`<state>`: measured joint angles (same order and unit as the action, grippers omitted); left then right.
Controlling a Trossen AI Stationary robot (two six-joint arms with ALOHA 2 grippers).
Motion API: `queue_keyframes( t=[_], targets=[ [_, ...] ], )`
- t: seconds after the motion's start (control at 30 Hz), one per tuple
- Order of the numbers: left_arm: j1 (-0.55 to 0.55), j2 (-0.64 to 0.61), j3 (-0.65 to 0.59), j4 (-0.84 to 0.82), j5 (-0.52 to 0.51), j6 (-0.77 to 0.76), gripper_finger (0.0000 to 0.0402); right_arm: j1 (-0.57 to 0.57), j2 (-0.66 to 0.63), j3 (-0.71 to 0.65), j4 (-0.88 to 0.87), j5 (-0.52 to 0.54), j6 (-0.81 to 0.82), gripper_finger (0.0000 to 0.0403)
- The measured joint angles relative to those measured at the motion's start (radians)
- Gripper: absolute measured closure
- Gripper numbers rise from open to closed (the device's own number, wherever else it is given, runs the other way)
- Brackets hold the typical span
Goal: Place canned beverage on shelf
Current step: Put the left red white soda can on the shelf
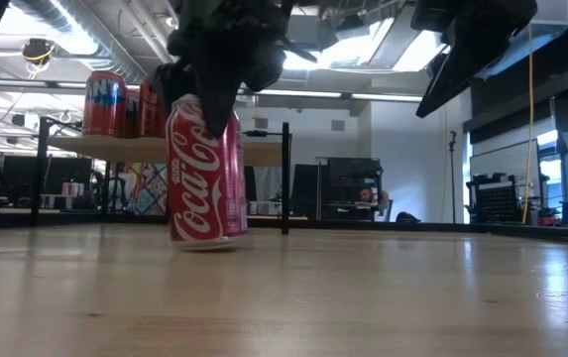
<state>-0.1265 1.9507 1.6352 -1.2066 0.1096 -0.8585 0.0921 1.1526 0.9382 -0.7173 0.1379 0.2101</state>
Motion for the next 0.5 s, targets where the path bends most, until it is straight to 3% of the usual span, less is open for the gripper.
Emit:
queue_keyframes(
  t=[0.23, 0.5],
  targets=[
    [0.000, 0.011, 0.003, 0.012, 0.004, 0.004, 0.0130, 0.000, 0.000, 0.000, 0.017, 0.000, -0.005, 0.0084],
    [-0.001, 0.023, -0.003, 0.024, 0.010, 0.005, 0.0065, -0.001, 0.000, 0.000, 0.020, 0.000, -0.007, 0.0084]
  ],
)
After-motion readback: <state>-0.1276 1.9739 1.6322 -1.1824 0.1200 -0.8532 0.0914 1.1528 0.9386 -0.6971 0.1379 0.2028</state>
